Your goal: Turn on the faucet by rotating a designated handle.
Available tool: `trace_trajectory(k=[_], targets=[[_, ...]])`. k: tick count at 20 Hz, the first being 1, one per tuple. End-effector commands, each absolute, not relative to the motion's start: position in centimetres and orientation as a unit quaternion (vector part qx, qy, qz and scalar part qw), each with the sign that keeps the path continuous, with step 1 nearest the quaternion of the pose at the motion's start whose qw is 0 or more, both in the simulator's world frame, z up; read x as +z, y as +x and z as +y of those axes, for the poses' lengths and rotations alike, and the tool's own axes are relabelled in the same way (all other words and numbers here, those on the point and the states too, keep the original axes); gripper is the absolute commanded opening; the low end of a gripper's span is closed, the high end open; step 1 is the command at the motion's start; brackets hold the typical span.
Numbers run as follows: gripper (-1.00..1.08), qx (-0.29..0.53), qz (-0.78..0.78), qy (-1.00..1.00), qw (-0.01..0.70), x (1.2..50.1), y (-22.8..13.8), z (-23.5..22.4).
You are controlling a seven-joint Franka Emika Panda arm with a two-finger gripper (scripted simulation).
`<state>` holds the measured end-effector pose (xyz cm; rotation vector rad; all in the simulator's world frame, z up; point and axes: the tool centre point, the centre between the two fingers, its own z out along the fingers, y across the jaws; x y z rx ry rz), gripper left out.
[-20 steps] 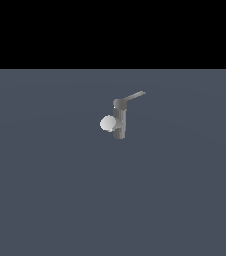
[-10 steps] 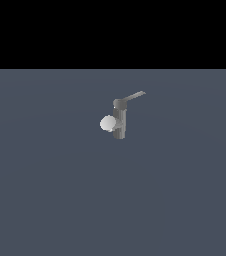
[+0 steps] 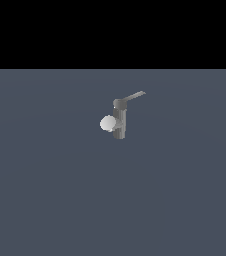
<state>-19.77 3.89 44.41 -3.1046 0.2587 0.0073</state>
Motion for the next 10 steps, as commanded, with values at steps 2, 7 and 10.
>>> trace_trajectory(k=[2,7,10], targets=[[-1.00,0.002,0.125,-0.992,0.013,42.9,-17.7,4.6],[-1.00,0.002,0.185,-0.983,0.013,40.8,-14.6,5.4],[-1.00,0.002,0.221,-0.975,0.013,39.5,-12.7,5.6]])
